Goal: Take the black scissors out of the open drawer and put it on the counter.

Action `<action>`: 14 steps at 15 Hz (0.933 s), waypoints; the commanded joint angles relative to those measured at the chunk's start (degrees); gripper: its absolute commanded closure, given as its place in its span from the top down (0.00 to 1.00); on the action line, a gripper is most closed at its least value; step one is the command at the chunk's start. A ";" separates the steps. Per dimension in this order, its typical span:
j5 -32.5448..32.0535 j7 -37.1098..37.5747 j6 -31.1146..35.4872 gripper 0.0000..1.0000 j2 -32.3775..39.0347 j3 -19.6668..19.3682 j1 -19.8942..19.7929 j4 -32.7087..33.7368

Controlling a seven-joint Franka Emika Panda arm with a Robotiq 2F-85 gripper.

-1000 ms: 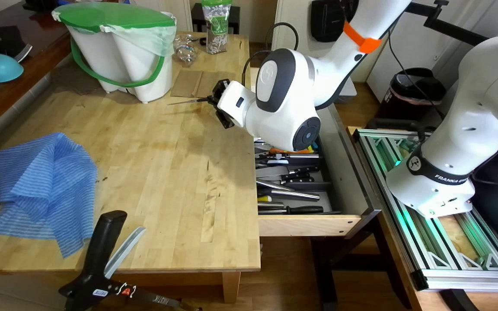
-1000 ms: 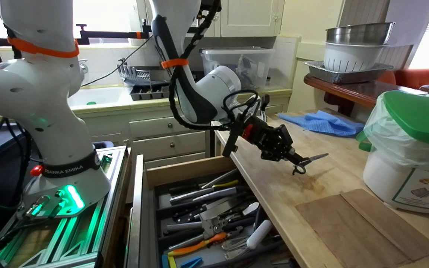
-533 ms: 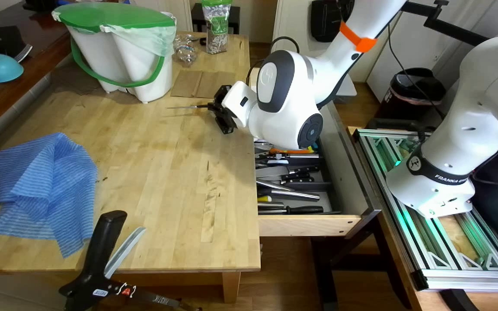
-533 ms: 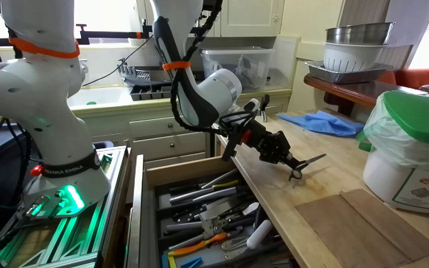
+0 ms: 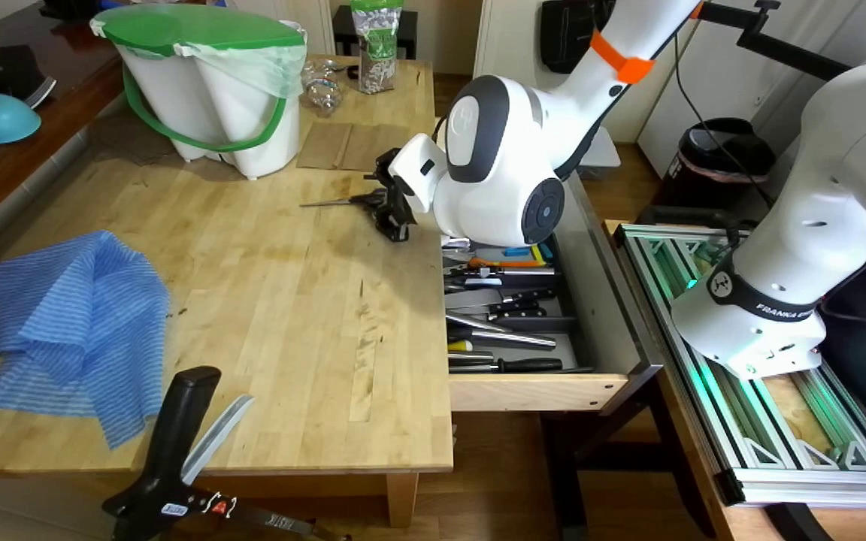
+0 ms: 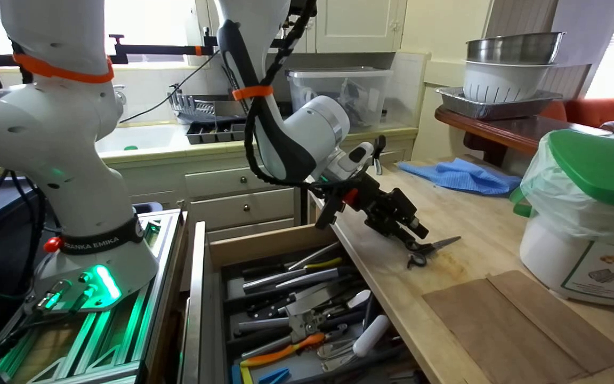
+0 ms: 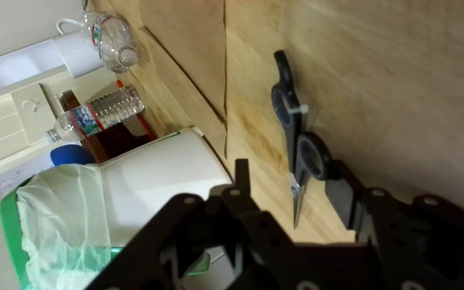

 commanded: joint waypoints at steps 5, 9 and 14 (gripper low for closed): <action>8.13 2.45 13.74 1.00 -15.80 -1.55 -2.80 -5.56; 13.88 0.58 28.67 1.00 -27.42 -6.86 -6.16 -10.57; 19.16 -3.33 49.55 1.00 -40.91 -14.25 -12.92 -17.14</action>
